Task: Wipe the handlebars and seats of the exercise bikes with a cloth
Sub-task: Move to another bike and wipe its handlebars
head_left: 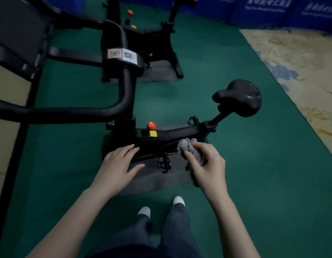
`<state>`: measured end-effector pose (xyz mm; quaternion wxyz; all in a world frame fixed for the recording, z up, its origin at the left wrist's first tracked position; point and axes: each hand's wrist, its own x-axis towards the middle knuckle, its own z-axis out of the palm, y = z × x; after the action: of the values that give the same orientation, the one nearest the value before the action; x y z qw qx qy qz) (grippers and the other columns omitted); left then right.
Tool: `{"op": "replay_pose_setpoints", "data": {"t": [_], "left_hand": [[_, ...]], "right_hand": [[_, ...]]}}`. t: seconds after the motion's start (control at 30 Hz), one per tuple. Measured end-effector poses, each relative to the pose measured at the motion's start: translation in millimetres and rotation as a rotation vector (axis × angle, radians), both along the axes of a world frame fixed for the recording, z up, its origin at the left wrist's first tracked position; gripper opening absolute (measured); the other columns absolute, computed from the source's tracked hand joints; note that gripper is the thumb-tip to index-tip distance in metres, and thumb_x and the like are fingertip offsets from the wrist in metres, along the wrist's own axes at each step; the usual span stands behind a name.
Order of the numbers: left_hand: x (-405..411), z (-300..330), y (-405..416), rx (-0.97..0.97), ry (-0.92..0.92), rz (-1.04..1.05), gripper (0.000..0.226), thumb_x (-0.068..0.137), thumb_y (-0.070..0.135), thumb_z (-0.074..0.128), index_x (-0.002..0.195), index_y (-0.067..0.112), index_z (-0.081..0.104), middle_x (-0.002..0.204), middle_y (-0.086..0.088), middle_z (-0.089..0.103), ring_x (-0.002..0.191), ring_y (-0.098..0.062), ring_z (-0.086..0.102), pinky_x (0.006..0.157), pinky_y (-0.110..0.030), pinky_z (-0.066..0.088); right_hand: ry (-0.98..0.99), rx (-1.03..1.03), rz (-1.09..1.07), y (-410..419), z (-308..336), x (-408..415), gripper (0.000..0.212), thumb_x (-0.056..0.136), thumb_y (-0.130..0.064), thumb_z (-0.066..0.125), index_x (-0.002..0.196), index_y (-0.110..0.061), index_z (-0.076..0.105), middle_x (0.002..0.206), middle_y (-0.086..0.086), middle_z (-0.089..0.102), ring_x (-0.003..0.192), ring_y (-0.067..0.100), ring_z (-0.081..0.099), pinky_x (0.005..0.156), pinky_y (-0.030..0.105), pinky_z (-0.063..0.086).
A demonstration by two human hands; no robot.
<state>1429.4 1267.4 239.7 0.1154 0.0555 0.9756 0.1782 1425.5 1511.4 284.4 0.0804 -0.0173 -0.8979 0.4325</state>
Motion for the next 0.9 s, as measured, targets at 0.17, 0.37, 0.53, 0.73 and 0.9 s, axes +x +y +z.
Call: {"op": "replay_pose_setpoints", "data": {"t": [0.17, 0.37, 0.53, 0.73, 0.9], "left_hand": [[-7, 5, 8, -0.028, 0.022, 0.247, 0.065, 0.092, 0.060, 0.034, 0.148, 0.027, 0.027, 0.154, 0.008, 0.027, 0.140, -0.011, 0.024, 0.115, -0.032, 0.018], [-8, 16, 38, -0.009, 0.115, 0.589, 0.066, 0.091, 0.059, 0.036, 0.146, 0.023, 0.031, 0.148, 0.006, 0.038, 0.135, -0.012, 0.033, 0.112, -0.027, 0.019], [1, 31, 48, -0.005, 0.178, 0.844, 0.071, 0.087, 0.064, 0.028, 0.148, 0.026, 0.026, 0.150, 0.008, 0.034, 0.137, -0.010, 0.028, 0.111, -0.023, 0.010], [12, 53, 33, -0.018, 0.270, 1.111, 0.070, 0.087, 0.064, 0.028, 0.149, 0.031, 0.022, 0.146, 0.008, 0.039, 0.134, -0.010, 0.031, 0.111, -0.025, 0.016], [16, 67, 0, -0.025, 0.345, 1.236, 0.068, 0.088, 0.061, 0.029, 0.148, 0.030, 0.025, 0.144, 0.008, 0.041, 0.133, -0.009, 0.032, 0.111, -0.026, 0.019]], "right_hand": [[0.012, -0.019, 0.289, -2, 2, -66, 0.018, 0.083, -0.016, 0.073, 0.101, -0.012, 0.070, 0.099, -0.004, 0.066, 0.091, -0.002, 0.058, 0.080, 0.001, 0.036], [0.093, -0.043, 0.638, -7, 17, -132, 0.017, 0.084, -0.015, 0.073, 0.100, -0.013, 0.069, 0.098, -0.006, 0.065, 0.093, -0.006, 0.057, 0.081, 0.003, 0.037], [0.205, -0.158, 0.838, -30, 43, -162, 0.017, 0.083, -0.013, 0.073, 0.098, -0.019, 0.068, 0.096, -0.010, 0.063, 0.094, -0.005, 0.058, 0.079, 0.004, 0.039], [0.238, -0.255, 1.047, -89, 72, -175, 0.017, 0.084, -0.015, 0.072, 0.100, -0.020, 0.068, 0.100, -0.009, 0.064, 0.096, -0.001, 0.059, 0.081, 0.006, 0.040], [0.303, -0.284, 1.135, -146, 85, -174, 0.018, 0.082, -0.013, 0.074, 0.099, -0.018, 0.069, 0.100, -0.011, 0.062, 0.097, -0.002, 0.059, 0.083, 0.009, 0.043]]}}
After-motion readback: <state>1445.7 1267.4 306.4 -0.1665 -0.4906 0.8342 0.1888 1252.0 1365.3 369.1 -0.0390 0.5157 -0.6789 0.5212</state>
